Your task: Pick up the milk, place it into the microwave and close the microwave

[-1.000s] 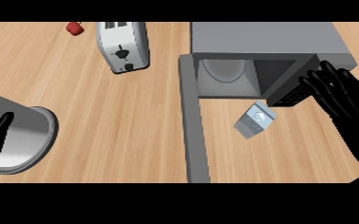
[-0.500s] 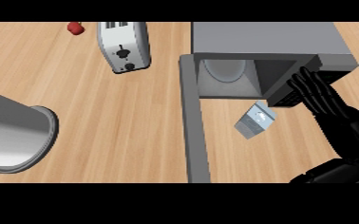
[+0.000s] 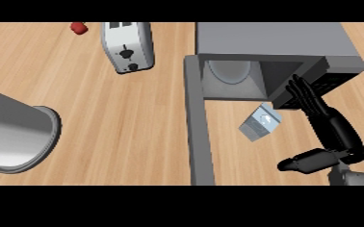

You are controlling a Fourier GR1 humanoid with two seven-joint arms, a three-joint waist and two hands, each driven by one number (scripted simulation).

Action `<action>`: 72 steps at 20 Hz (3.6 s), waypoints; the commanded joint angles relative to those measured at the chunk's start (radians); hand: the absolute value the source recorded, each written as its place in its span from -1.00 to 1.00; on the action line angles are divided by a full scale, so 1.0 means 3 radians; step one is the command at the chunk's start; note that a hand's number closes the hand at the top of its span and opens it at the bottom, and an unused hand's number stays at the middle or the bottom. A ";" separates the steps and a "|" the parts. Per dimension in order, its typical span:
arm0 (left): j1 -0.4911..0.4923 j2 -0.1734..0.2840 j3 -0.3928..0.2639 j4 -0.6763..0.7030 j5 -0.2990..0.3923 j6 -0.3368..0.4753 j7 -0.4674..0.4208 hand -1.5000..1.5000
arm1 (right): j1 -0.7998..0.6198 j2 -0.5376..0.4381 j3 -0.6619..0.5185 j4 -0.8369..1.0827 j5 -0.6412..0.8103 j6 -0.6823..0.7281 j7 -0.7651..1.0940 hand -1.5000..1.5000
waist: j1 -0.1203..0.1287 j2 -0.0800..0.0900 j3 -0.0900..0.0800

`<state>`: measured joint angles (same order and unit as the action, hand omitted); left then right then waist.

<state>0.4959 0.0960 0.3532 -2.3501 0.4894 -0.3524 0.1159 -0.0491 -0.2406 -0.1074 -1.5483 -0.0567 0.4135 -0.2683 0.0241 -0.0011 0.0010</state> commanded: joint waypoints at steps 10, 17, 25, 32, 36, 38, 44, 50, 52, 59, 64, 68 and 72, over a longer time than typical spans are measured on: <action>0.0446 -0.0056 0.0354 -0.0321 0.0768 -0.0415 -0.0137 -1.00 | -0.0384 -0.0038 0.0047 0.1750 0.0792 -0.0291 -0.1225 -1.00 | 0.0043 0.0003 0.0003; 0.0516 0.0088 0.0608 -0.0074 0.1054 -0.0618 -0.0204 -1.00 | -0.0611 -0.0094 0.0111 0.2608 0.1143 -0.0503 -0.1992 -1.00 | 0.0027 0.0007 0.0003; 0.0642 0.0098 0.0649 -0.0254 0.1229 -0.0584 -0.0118 -1.00 | -0.1114 -0.0001 -0.0012 0.3547 0.1135 -0.0529 -0.2347 -1.00 | 0.0043 0.0016 0.0007; 0.0619 0.0009 0.0448 -0.0304 0.1046 -0.0560 -0.0108 -1.00 | -0.1398 0.0120 -0.0088 0.4080 0.1073 -0.0480 -0.2534 1.00 | 0.0105 0.0048 0.0018; 0.0651 -0.0050 0.0383 -0.0209 0.0982 -0.0711 -0.0183 -1.00 | -0.1435 0.0168 0.0028 0.4133 0.1151 -0.0364 -0.2694 1.00 | 0.0081 0.0035 0.0013; 0.0616 0.0039 0.0516 -0.0149 0.1079 -0.0655 -0.0198 -1.00 | -0.1446 0.0134 0.0051 0.4227 0.1194 -0.0389 -0.2808 1.00 | 0.0102 0.0047 0.0017; 0.0780 -0.0039 0.0492 -0.0295 0.1097 -0.0722 -0.0228 -1.00 | -0.1577 0.0215 0.0002 0.4231 0.1105 -0.0366 -0.2816 1.00 | 0.0097 0.0029 0.0013; 0.0813 0.0007 0.0502 -0.0162 0.1100 -0.0827 -0.0261 -1.00 | -0.1399 0.0312 -0.0550 0.4223 0.0643 -0.1096 -0.2747 1.00 | 0.0036 0.0022 0.0011; 0.0818 0.0068 0.0553 -0.0098 0.1217 -0.0848 -0.0236 -1.00 | -0.1376 0.0450 -0.0531 0.4226 0.0676 -0.1263 -0.2856 1.00 | 0.0030 0.0023 0.0008; 0.0838 0.0107 0.0735 -0.0091 0.1376 -0.0840 -0.0182 -1.00 | -0.1683 0.0459 -0.0461 0.4173 0.0757 -0.1325 -0.2665 1.00 | 0.0010 0.0013 0.0003; 0.0740 0.0092 0.0696 -0.0178 0.1383 -0.0688 -0.0046 -1.00 | -0.1797 0.0361 -0.0479 0.4146 0.0755 -0.1318 -0.2599 1.00 | -0.0013 0.0016 0.0002; 0.0784 0.0271 0.0904 -0.0119 0.1666 -0.0737 -0.0015 -1.00 | -0.2188 0.0447 -0.0547 0.4213 0.0719 -0.1554 -0.2304 1.00 | 0.0032 0.0022 0.0004; 0.0639 0.0260 0.0857 -0.0079 0.1591 -0.0680 0.0015 -1.00 | -0.2510 0.0327 -0.0578 0.4417 0.0743 -0.1546 -0.2093 1.00 | 0.0079 0.0049 0.0007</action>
<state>0.7024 0.1447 0.5870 -2.3106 0.9001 -0.5848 0.0967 -0.7115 -0.1369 -0.2727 -0.2624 0.1630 -0.0206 -0.9504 0.0343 0.0080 0.0021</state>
